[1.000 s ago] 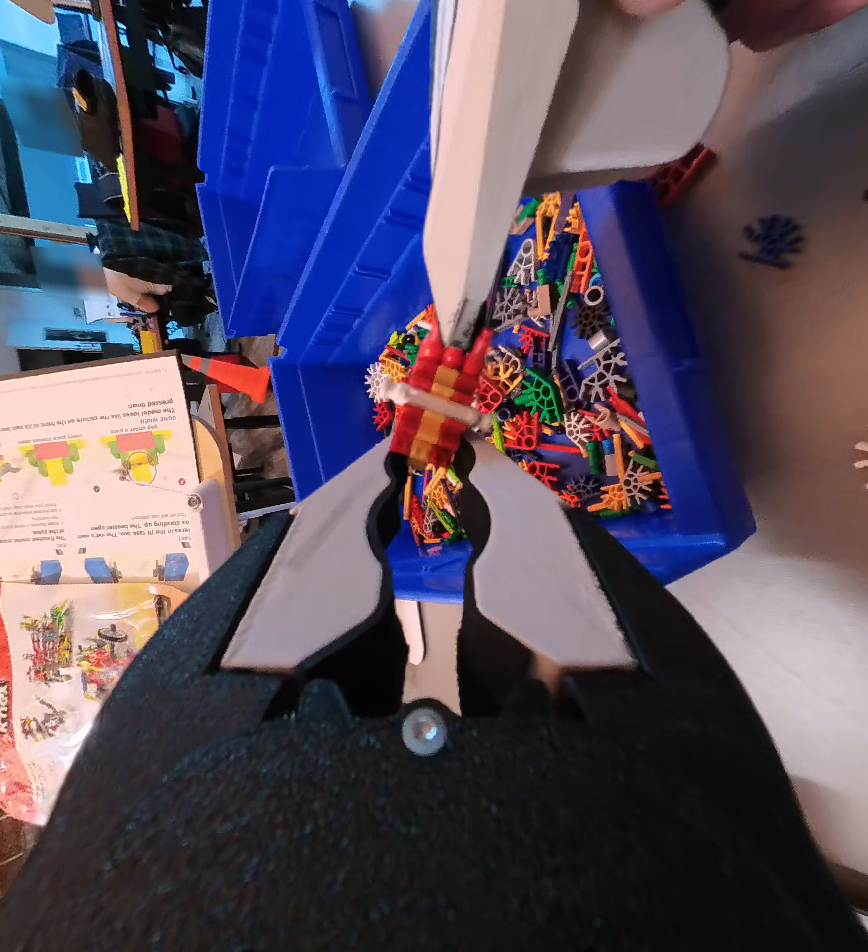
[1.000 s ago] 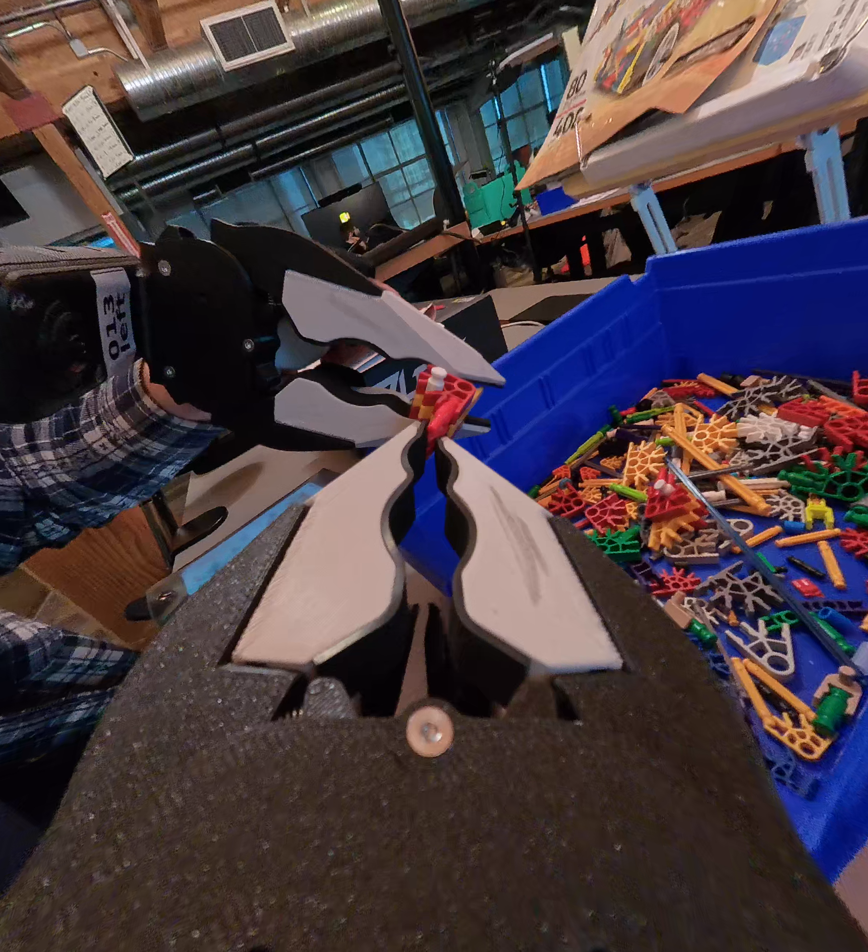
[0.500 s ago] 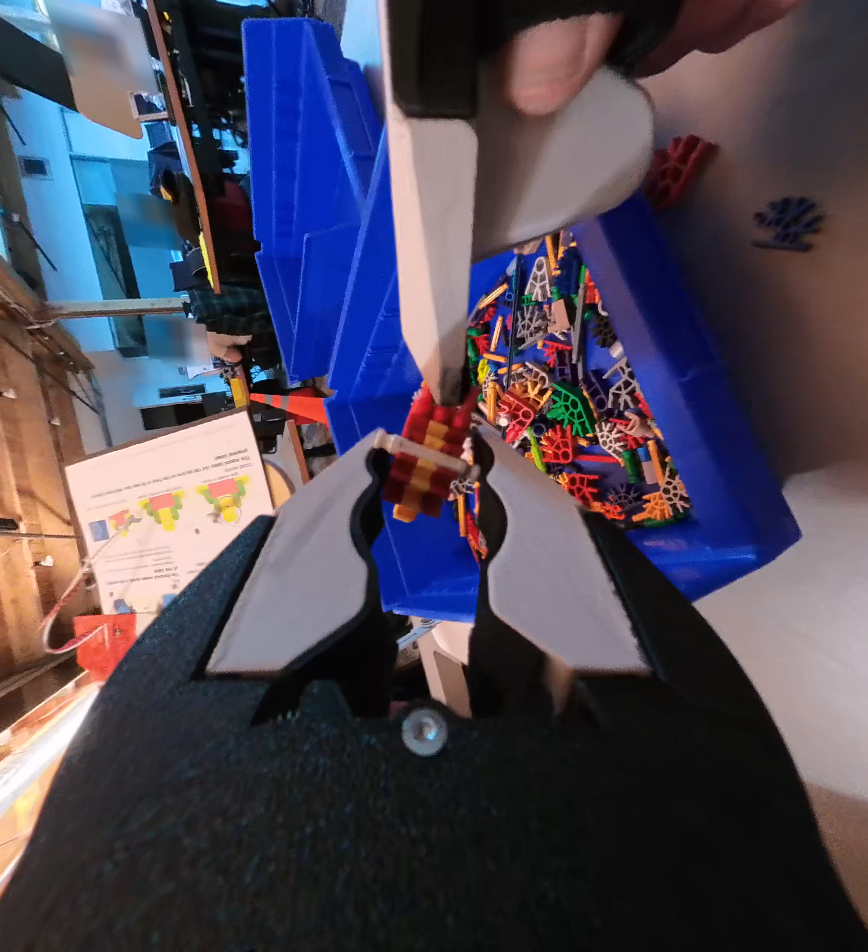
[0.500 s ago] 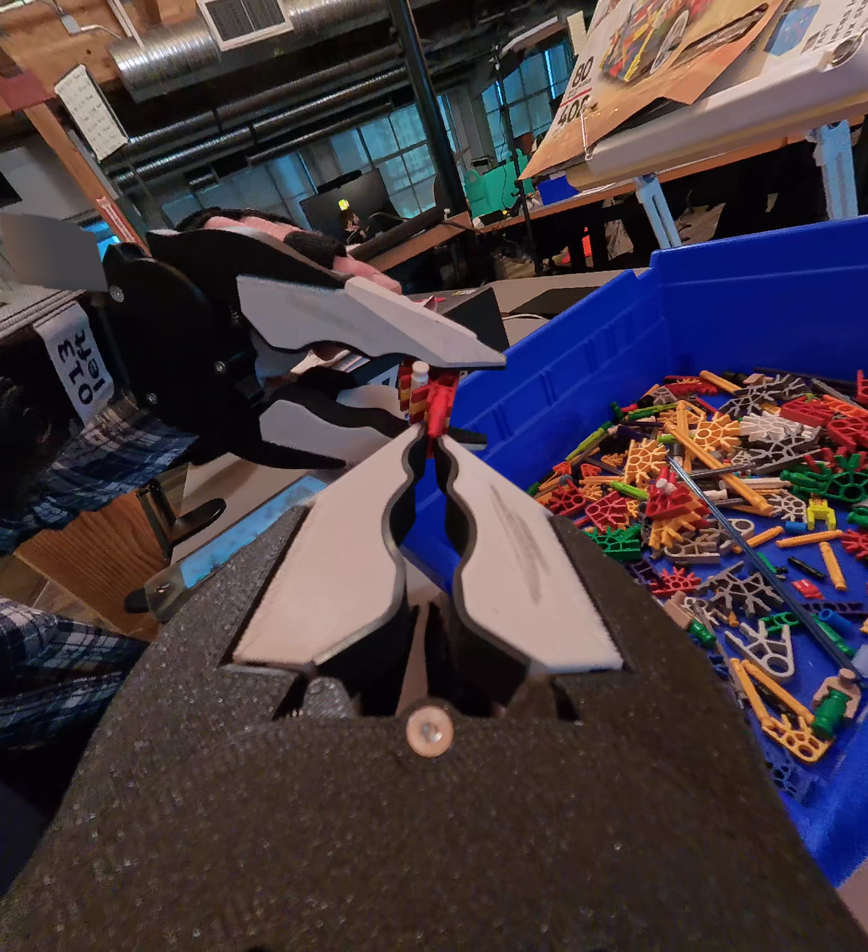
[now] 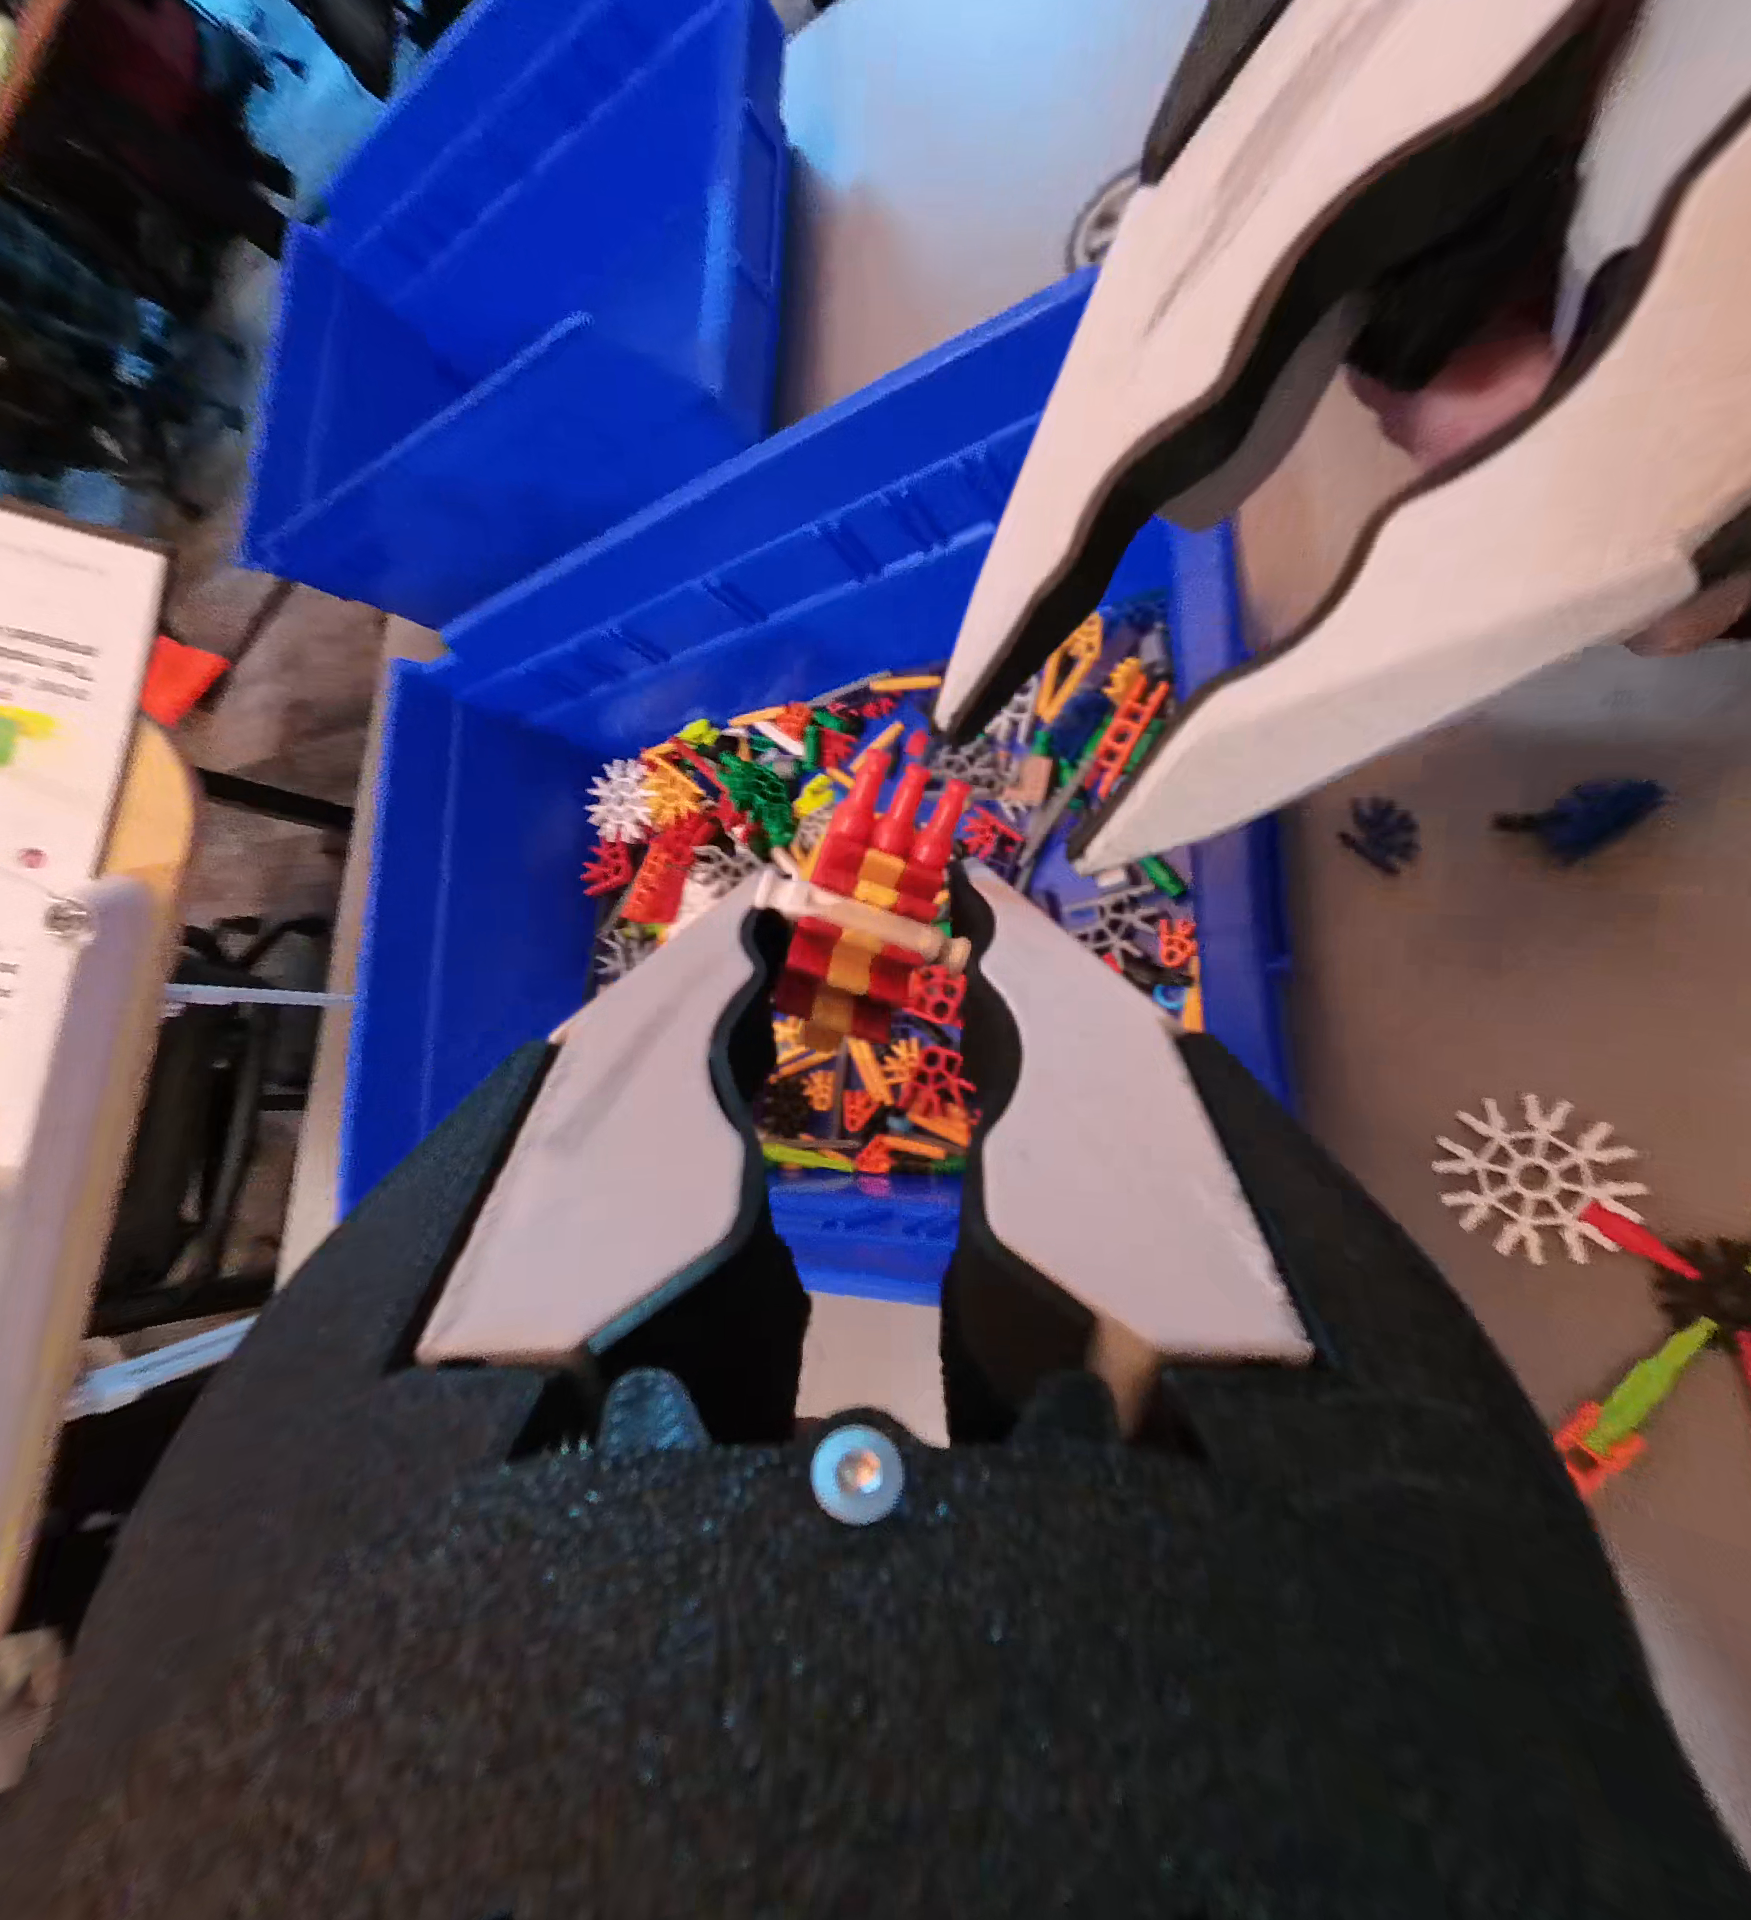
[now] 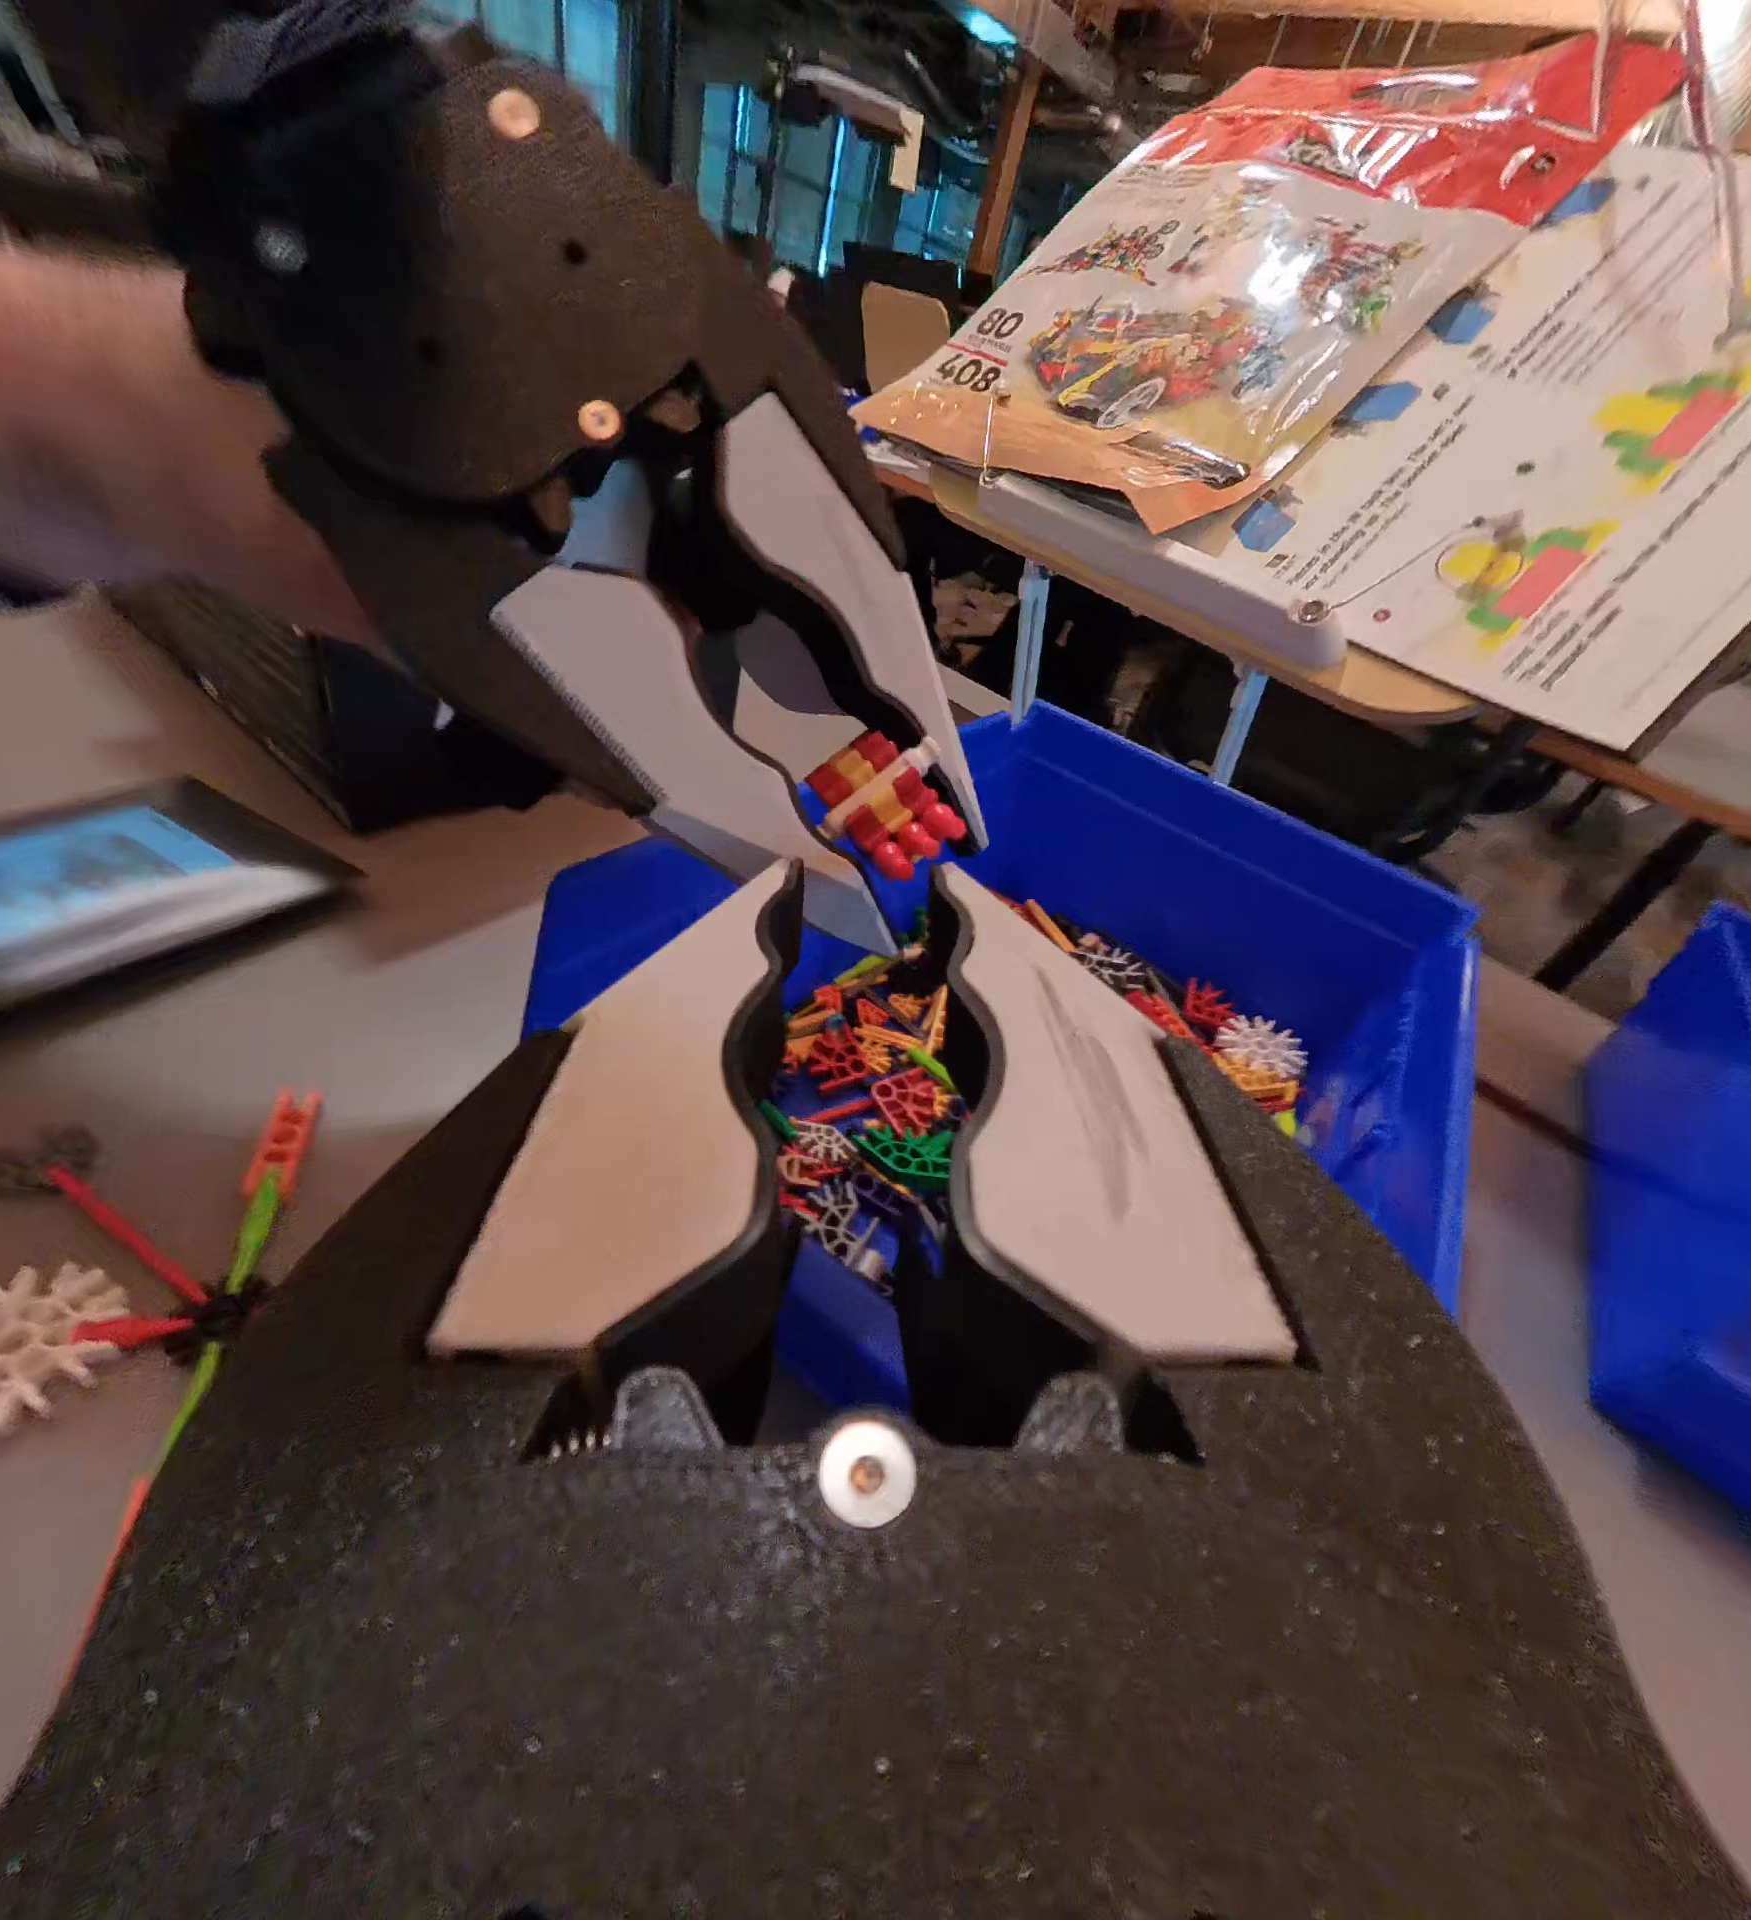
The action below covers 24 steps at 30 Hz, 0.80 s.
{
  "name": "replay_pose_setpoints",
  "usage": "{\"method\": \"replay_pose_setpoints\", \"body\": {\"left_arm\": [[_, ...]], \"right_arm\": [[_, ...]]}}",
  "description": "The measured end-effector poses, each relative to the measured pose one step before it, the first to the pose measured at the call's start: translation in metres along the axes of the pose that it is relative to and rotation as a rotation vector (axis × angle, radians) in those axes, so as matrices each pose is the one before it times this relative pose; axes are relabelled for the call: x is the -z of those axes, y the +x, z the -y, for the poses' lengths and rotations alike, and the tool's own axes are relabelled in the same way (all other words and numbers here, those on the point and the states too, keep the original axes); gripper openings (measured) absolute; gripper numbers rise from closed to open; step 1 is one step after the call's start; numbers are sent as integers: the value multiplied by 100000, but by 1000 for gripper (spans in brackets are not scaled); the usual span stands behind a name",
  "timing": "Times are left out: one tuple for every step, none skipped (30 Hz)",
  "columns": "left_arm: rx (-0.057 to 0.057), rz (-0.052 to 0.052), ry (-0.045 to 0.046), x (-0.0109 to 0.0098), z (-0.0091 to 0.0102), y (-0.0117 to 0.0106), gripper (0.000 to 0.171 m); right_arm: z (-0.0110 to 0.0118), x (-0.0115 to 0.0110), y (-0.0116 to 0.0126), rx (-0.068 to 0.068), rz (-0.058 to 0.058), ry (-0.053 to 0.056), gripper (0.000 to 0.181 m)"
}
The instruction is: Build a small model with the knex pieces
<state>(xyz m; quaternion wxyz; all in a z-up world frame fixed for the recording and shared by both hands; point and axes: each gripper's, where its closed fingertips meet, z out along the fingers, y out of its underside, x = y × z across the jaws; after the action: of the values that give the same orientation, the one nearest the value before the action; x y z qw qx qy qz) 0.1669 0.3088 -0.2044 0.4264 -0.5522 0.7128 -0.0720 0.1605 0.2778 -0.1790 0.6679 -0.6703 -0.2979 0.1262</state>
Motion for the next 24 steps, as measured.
{"method": "replay_pose_setpoints", "body": {"left_arm": [[1101, -3832, -1221, -80, -251, 291, 29], [-297, -3180, -238, -68, -85, 285, 29], [-1083, 812, 625, -38, 72, -264, 29], [-665, -181, -1068, -93, -167, -148, 29], [-791, -1296, -621, -111, -130, 28, 29], [-228, 200, 305, -94, 12, -200, 29], [483, -609, 316, -120, 62, -119, 28], [-480, -1425, -987, -206, -117, 69, 28], [-2425, 158, -996, -207, -100, -93, 29], [-1491, 891, -453, -132, 18, -255, 28], [-1078, -337, -718, -143, -67, -103, 28], [-2581, 285, -382, -205, -65, -82, 28], [-2299, 1296, -666, -259, -87, -217, 28], [-646, 495, -1167, -299, -138, -158, 28], [-1853, 873, -674, -327, -108, -161, 28], [-2194, 1268, -489, -351, -107, -151, 28], [-436, -241, -528, -371, -83, -7, 27], [-1434, 783, -427, -339, -41, -140, 27], [-2171, 1940, -722, -295, -51, -261, 27], [-639, 796, -927, -281, -71, -162, 26], [431, 222, 1664, -114, 342, -142, 25], [-1062, 275, -1020, -199, -100, -107, 25], [-1513, 129, -1664, -278, -199, 24, 26], [-1067, 201, -1566, -265, -162, -3, 26]], "right_arm": [[-81, -167, -78, 4069, -1202, -1406, 23], [-93, -198, 36, 3460, -1512, -1232, 23], [-167, -210, 22, 2966, -973, -1526, 22], [-220, -179, 20, 3013, -813, -1890, 21], [-182, -98, 109, 2992, -1051, -1629, 18], [-182, -63, 120, 2774, -1037, -1232, 12], [-225, -114, 228, 2380, -1986, -1330, 10], [-182, -95, 144, 1164, -1082, -840, 8], [-18, -93, 9, -663, -114, 249, 9], [-104, -141, -11, -173, -395, -230, 14], [-246, -149, 93, 1584, -1184, -994, 12], [-172, -111, 145, 1134, -1102, -882, 11], [-129, -162, 48, 237, -620, -743, 12], [-299, -240, 93, 1880, -1494, -1612, 12], [-378, -246, 145, 2659, -1999, -2022, 11], [-324, -228, 161, 1402, -1485, -1879, 8], [-302, -188, 280, 650, -1678, -1686, 2], [-310, -217, 218, 360, -832, -1595, 0], [-306, -263, 124, 310, -313, -1362, 0], [-412, -316, 71, 795, -171, -2036, 0], [-623, -374, 15, 796, -247, -3356, 0], [-206, -223, 28, -438, -203, -92, 0], [-229, -207, -35, -1397, 701, -650, 0], [-249, -217, -27, -600, -118, -1088, 0]]}}
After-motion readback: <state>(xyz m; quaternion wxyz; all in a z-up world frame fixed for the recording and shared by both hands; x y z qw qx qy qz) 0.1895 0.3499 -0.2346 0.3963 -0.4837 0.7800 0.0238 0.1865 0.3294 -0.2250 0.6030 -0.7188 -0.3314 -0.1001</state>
